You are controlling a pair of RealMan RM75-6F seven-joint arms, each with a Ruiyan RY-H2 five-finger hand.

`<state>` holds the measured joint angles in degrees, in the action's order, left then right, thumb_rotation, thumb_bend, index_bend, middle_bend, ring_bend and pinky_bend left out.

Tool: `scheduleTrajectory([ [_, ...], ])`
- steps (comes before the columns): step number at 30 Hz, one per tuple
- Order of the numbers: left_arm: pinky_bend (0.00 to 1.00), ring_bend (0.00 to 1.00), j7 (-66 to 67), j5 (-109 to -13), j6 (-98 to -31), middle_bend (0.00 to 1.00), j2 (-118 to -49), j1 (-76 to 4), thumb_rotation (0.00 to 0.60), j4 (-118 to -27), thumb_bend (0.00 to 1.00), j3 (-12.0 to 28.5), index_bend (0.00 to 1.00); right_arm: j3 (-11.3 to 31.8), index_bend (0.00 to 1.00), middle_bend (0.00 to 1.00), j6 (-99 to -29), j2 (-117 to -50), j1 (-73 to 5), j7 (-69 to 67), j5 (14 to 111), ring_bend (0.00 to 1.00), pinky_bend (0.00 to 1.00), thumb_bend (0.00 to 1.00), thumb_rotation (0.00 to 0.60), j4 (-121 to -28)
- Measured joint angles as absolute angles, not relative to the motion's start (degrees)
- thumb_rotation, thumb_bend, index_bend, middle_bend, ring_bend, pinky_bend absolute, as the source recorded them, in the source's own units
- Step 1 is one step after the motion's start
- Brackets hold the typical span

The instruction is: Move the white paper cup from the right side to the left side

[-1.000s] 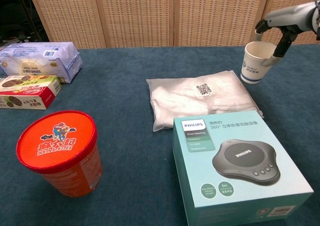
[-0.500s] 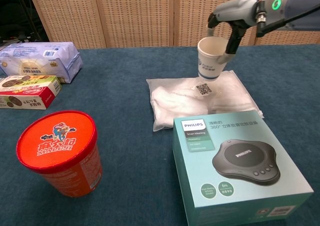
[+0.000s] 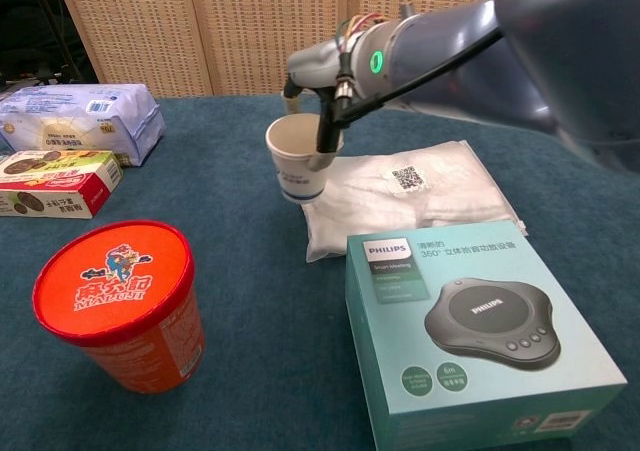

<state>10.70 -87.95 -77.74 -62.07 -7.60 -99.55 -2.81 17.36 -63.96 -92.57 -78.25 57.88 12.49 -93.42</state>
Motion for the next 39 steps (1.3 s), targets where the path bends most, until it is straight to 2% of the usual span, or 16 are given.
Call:
scheduleTrajectory([
  [9,0.00,0.00,11.5,-88.6,-78.0,0.00,-62.1,-7.5,0.600,-100.0,0.03,-3.2,0.00,18.9,0.37,0.00,-63.5,-97.0,-80.4,57.1,12.3,0.00,0.00,0.31,0.600,-93.0],
  [19,0.00,0.00,12.2,-88.6,-77.8,0.00,-62.3,-7.5,0.600,-100.1,0.03,-3.3,0.00,18.1,0.37,0.00,-62.7,-97.6,-79.6,55.5,12.3,0.00,0.00,0.31,0.600,-92.1],
  [23,0.00,0.00,12.3,-88.5,-77.7,0.00,-62.3,-7.5,0.600,-100.2,0.03,-3.3,0.00,17.8,0.37,0.00,-62.0,-98.0,-79.3,55.0,12.4,0.00,0.00,0.26,0.600,-91.6],
  [39,0.00,0.00,13.1,-88.3,-77.5,0.00,-62.4,-7.5,0.600,-100.4,0.03,-3.4,0.00,16.7,0.36,0.00,-60.3,-99.2,-78.4,53.9,10.8,0.00,0.00,0.24,0.600,-90.4],
])
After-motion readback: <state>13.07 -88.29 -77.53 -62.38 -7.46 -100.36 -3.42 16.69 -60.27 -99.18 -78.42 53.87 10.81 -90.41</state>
